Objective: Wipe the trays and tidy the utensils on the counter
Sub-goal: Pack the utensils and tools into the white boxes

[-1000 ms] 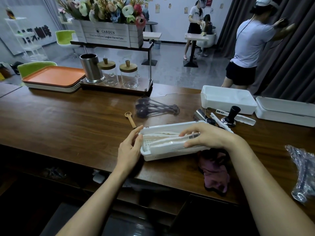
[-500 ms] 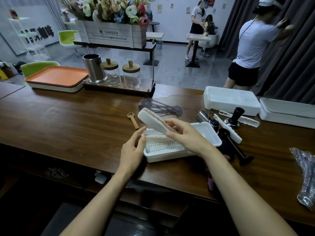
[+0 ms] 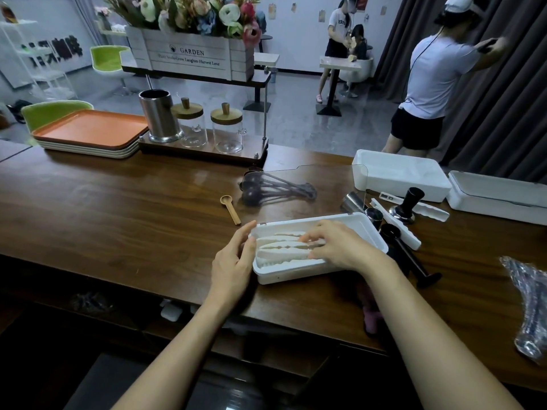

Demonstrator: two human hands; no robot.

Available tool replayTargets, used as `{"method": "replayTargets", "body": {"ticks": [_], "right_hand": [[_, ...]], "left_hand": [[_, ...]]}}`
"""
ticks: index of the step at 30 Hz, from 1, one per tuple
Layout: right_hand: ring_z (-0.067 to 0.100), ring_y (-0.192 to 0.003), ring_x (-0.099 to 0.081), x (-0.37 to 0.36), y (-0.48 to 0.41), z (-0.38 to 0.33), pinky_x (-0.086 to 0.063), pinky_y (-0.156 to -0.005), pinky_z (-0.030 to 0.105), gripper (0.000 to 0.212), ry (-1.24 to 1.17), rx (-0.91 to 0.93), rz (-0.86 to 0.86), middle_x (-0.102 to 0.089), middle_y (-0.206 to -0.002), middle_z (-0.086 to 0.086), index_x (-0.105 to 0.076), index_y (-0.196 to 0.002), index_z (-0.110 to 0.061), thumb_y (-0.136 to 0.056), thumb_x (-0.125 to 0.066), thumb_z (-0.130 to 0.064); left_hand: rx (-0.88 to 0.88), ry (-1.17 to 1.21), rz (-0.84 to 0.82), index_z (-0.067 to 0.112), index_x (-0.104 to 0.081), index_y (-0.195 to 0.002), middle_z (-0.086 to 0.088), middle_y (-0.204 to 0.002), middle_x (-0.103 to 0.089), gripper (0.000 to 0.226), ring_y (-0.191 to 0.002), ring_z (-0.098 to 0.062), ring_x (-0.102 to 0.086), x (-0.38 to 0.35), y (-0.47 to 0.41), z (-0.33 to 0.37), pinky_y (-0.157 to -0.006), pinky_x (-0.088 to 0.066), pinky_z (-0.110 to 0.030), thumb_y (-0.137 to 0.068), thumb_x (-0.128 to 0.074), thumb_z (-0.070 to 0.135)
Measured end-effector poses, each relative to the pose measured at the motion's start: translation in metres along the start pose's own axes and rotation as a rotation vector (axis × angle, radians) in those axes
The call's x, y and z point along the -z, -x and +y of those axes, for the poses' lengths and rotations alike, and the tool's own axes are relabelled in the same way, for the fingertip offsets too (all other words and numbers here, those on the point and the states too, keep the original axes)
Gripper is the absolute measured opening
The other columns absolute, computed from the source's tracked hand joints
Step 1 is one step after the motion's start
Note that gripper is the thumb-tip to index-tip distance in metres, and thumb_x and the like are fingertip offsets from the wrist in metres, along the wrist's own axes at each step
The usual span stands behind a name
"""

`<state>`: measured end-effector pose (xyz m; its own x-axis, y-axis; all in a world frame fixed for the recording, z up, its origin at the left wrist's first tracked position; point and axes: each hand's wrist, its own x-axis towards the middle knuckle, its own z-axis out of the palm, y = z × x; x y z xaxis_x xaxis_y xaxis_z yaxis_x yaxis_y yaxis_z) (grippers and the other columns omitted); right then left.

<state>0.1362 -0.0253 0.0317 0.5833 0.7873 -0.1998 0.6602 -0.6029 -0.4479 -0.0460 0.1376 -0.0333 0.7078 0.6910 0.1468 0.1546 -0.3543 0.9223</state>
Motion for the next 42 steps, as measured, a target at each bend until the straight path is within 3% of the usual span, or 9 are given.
{"method": "replayTargets", "body": {"ticks": [8, 12, 15, 20, 24, 28, 33, 37, 42], "right_hand": [[0.023, -0.118, -0.057, -0.011, 0.008, -0.019, -0.047, -0.089, 0.032, 0.037, 0.173, -0.013, 0.111, -0.066, -0.128, -0.002, -0.069, -0.126, -0.036, -0.092, -0.066, -0.022], [0.021, -0.111, -0.058, -0.014, 0.017, -0.028, -0.04, -0.078, 0.03, 0.022, 0.125, -0.043, 0.195, -0.068, -0.119, -0.004, -0.075, -0.113, -0.035, -0.092, -0.068, -0.03], [0.022, -0.112, -0.058, -0.019, 0.016, -0.037, -0.041, -0.079, 0.031, 0.019, 0.145, -0.092, 0.218, -0.069, -0.117, -0.003, -0.077, -0.108, -0.033, -0.093, -0.067, -0.029], [0.022, -0.11, -0.06, -0.022, 0.018, -0.043, -0.05, -0.087, 0.037, 0.025, 0.14, -0.155, 0.276, -0.07, -0.113, -0.003, -0.073, -0.112, -0.03, -0.089, -0.065, -0.027], [0.008, -0.104, -0.061, -0.019, 0.038, -0.024, -0.047, -0.087, 0.03, 0.02, -0.095, -0.141, 0.308, -0.072, -0.107, -0.012, -0.074, -0.11, -0.034, -0.094, -0.063, -0.035], [-0.004, -0.1, -0.063, -0.006, 0.07, 0.014, -0.046, -0.085, 0.012, 0.018, -0.287, -0.18, 0.645, -0.073, -0.102, -0.02, -0.077, -0.109, -0.032, -0.097, -0.064, -0.032], [0.019, -0.098, -0.069, 0.028, 0.08, 0.08, -0.051, -0.079, 0.031, 0.015, -0.244, -0.378, 0.882, -0.077, -0.1, -0.006, -0.076, -0.105, -0.029, -0.094, -0.066, -0.031], [0.033, -0.128, -0.053, 0.057, 0.069, 0.136, -0.044, -0.101, 0.042, 0.053, -0.141, -0.544, 0.661, -0.061, -0.139, 0.008, -0.057, -0.139, -0.025, -0.091, -0.069, -0.043], [0.026, -0.154, -0.016, 0.08, 0.034, 0.188, -0.024, -0.119, 0.048, 0.115, -0.059, -0.537, 0.356, -0.019, -0.167, 0.006, -0.016, -0.16, -0.017, -0.074, -0.077, -0.064]], "left_hand": [[0.008, 0.019, 0.002, 0.044, -0.061, -0.135, 0.042, -0.1, -0.066, 0.037, -0.099, 0.012, -0.062, 0.0, -0.001, 0.0, -0.082, -0.049, -0.02, -0.101, -0.046, 0.046], [0.009, 0.013, 0.007, 0.045, -0.06, -0.135, 0.031, -0.097, -0.068, 0.04, -0.097, 0.012, -0.061, 0.0, -0.001, -0.001, -0.078, -0.046, -0.018, -0.099, -0.044, 0.049], [0.019, 0.002, -0.001, 0.047, -0.059, -0.136, 0.032, -0.1, -0.066, 0.032, -0.099, 0.014, -0.059, -0.001, -0.003, -0.004, -0.082, -0.049, -0.026, -0.105, -0.048, 0.044], [0.013, 0.042, -0.031, 0.048, -0.058, -0.135, 0.036, -0.095, -0.063, 0.032, -0.095, 0.022, -0.056, 0.0, -0.004, -0.005, -0.076, -0.043, -0.013, -0.107, -0.048, 0.038], [-0.001, 0.075, -0.058, 0.05, -0.057, -0.137, 0.04, -0.101, -0.06, 0.033, -0.102, 0.017, -0.058, 0.002, -0.005, -0.009, -0.081, -0.045, -0.022, -0.106, -0.048, 0.043], [-0.014, 0.081, -0.061, 0.052, -0.056, -0.138, 0.032, -0.113, -0.064, 0.04, -0.107, 0.009, -0.06, 0.003, -0.006, -0.013, -0.087, -0.05, -0.033, -0.1, -0.045, 0.057], [-0.004, 0.13, -0.059, 0.054, -0.058, -0.136, 0.015, -0.134, -0.065, 0.045, -0.126, -0.007, -0.059, 0.005, -0.006, -0.013, -0.105, -0.05, -0.046, -0.093, -0.047, 0.064], [0.0, 0.18, -0.051, 0.044, -0.063, -0.134, 0.015, -0.132, -0.067, 0.032, -0.123, -0.005, -0.061, 0.005, -0.003, -0.005, -0.103, -0.051, -0.04, -0.103, -0.058, 0.042], [0.013, 0.181, -0.006, 0.034, -0.068, -0.128, 0.018, -0.121, -0.072, 0.03, -0.111, 0.0, -0.066, 0.0, -0.001, 0.005, -0.083, -0.051, -0.009, -0.104, -0.055, 0.021]]}}
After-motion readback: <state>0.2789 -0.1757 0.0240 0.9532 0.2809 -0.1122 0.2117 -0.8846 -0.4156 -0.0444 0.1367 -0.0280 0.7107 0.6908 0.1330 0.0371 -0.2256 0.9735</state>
